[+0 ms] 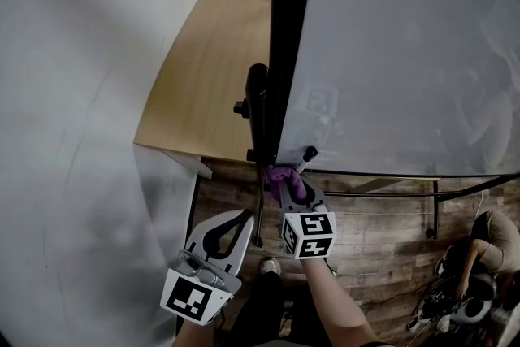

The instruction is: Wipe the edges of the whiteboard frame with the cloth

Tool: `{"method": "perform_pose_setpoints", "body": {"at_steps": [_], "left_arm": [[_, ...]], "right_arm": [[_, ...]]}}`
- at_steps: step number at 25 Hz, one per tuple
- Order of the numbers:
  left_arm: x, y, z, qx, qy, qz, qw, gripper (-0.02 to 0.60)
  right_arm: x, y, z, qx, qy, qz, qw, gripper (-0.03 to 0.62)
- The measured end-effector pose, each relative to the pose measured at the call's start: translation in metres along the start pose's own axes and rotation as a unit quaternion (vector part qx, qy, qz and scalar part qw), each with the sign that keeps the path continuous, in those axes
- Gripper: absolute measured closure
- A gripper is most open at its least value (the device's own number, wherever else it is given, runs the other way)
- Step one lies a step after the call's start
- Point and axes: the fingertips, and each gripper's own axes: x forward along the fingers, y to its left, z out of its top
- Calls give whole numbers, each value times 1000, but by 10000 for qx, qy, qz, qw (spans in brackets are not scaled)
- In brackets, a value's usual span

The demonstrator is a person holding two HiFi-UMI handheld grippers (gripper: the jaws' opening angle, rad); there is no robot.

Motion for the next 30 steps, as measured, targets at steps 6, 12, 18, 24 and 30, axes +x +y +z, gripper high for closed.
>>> {"method": "perform_pose_setpoints", "body": {"at_steps": [6, 12, 18, 24, 30], "left_arm": [[2, -4, 0, 2, -8, -43, 10000, 565], [5, -12, 1, -1, -12, -125, 9999, 565], [11, -21, 3, 43, -51, -260, 9996, 565], [15, -29, 4, 24, -62, -372, 9993, 565], [21, -36, 4, -3, -139, -513, 9986, 565]], "right_arm": [[-9, -18, -1, -15, -19, -297, 9996, 514], [-24, -46, 0, 136, -92, -649, 9978, 514], [-34, -64, 1, 147, -120, -844, 9962, 514], [-48, -87, 2, 208, -159, -1085, 9938, 514], [-60, -113, 0, 248, -156, -1362, 9902, 514]]}}
